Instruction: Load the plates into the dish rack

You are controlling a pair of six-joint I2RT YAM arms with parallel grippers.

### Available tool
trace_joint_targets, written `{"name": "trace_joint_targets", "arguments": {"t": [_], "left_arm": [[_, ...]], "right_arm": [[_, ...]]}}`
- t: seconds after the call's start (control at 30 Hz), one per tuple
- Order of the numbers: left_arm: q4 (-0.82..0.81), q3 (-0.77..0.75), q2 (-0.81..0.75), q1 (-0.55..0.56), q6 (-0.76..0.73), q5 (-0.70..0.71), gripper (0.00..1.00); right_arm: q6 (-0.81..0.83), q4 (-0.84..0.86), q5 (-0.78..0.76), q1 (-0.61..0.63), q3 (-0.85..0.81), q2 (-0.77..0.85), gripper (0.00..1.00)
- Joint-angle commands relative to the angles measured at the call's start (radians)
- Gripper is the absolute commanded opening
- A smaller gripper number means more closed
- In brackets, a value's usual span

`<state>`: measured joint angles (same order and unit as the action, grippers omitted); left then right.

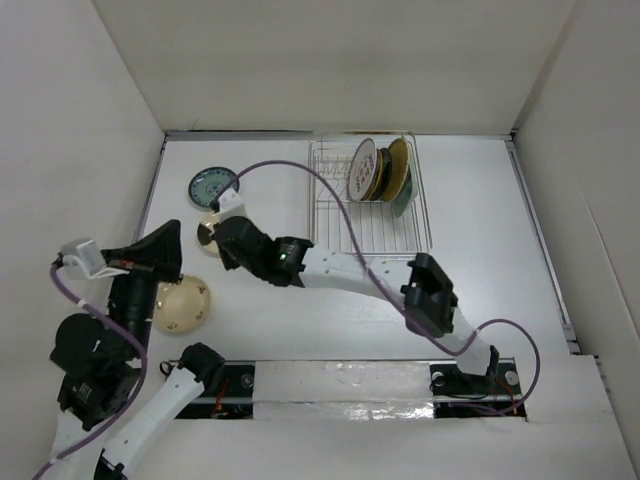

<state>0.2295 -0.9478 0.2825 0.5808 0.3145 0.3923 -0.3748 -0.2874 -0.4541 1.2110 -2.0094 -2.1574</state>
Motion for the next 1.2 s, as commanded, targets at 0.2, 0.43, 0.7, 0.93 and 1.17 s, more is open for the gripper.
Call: {"name": "trace_joint_targets", "arguments": {"t": [0.2,0.43,0.7,0.93,1.17], "left_arm": [[0.102,-0.098,-0.058,-0.002,0.000,0.023,0.24],[0.217,-0.175,-0.063,-0.002,-0.011,0.020,0.35],[0.243,-0.166,-0.092,-0.002,0.017,0.026,0.36],[0.248,-0.112,-0.117,-0.002,0.015,0.056,0.36],[0.246,-0.114,-0.143,-0.002,0.003,0.066,0.37]], "right_arm": [[-0.210,0.053,0.252,0.015,-0.222,-0.258,0.59],[-0.311,0.086,0.365,0.015,-0.278,-0.418,0.65],[-0.397,0.172,0.483,0.015,-0.243,-0.484,0.64],[-0.438,0.231,0.624,-0.005,-0.198,-0.486,0.26],[-0.490,0.367,0.648,-0.014,-0.086,-0.447,0.00]]}}
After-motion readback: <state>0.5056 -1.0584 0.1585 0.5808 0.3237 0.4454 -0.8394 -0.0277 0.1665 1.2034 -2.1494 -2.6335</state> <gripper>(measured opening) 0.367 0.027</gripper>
